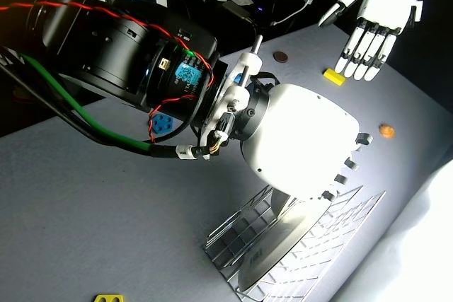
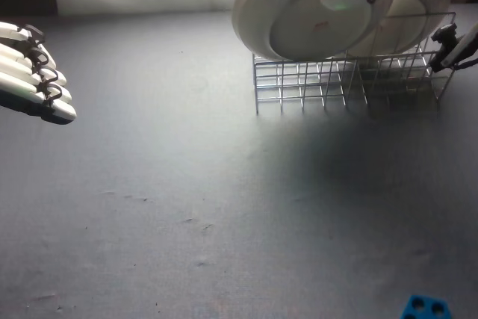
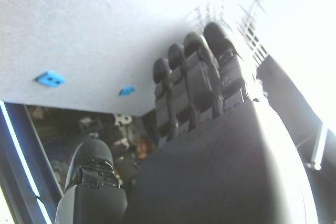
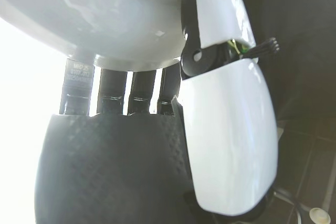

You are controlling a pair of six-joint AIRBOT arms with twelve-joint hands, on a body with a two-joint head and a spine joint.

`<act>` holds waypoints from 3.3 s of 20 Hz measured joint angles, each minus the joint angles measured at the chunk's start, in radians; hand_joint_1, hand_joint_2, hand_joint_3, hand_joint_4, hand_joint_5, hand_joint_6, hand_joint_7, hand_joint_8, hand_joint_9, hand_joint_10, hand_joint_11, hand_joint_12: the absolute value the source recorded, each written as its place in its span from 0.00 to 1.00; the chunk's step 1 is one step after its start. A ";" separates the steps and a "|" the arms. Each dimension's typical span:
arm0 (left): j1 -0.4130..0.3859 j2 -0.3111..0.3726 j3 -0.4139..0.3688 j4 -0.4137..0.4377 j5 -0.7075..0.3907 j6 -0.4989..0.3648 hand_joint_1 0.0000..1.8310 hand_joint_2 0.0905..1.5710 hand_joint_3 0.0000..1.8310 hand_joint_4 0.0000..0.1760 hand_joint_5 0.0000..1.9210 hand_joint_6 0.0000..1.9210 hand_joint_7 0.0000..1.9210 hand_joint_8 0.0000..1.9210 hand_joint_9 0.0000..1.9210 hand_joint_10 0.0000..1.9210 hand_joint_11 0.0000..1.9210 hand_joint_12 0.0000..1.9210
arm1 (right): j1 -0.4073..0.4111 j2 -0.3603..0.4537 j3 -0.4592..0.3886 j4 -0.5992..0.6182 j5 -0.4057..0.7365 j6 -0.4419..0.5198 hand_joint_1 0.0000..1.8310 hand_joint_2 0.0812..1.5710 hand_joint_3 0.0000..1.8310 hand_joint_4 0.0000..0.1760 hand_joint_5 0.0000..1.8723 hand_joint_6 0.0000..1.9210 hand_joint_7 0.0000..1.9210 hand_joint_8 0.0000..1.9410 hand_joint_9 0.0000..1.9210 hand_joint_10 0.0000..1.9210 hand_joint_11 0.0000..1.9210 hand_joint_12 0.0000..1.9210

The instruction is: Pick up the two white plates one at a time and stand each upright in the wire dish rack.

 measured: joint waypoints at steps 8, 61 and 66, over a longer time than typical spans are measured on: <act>0.000 -0.014 0.026 0.002 -0.002 -0.003 0.00 0.70 0.00 0.00 0.20 0.00 0.18 0.00 0.16 0.00 0.00 0.34 | -0.016 0.000 0.005 -0.006 0.019 0.000 0.75 0.68 0.00 0.00 0.49 0.54 0.53 0.47 0.51 0.56 0.38 0.64; -0.011 -0.021 0.030 0.003 -0.021 -0.013 0.00 0.71 0.00 0.00 0.19 0.00 0.18 0.00 0.16 0.00 0.00 0.33 | -0.147 -0.043 0.048 -0.091 0.122 0.010 0.54 0.67 0.00 0.00 0.32 0.06 0.38 0.03 0.26 0.25 0.04 0.75; -0.011 -0.021 0.027 0.003 -0.031 -0.015 0.00 0.71 0.00 0.00 0.20 0.00 0.19 0.00 0.17 0.00 0.00 0.33 | -0.141 -0.043 0.041 -0.128 0.137 0.010 0.50 0.68 0.00 0.00 0.27 0.03 0.32 0.00 0.21 0.24 0.00 0.72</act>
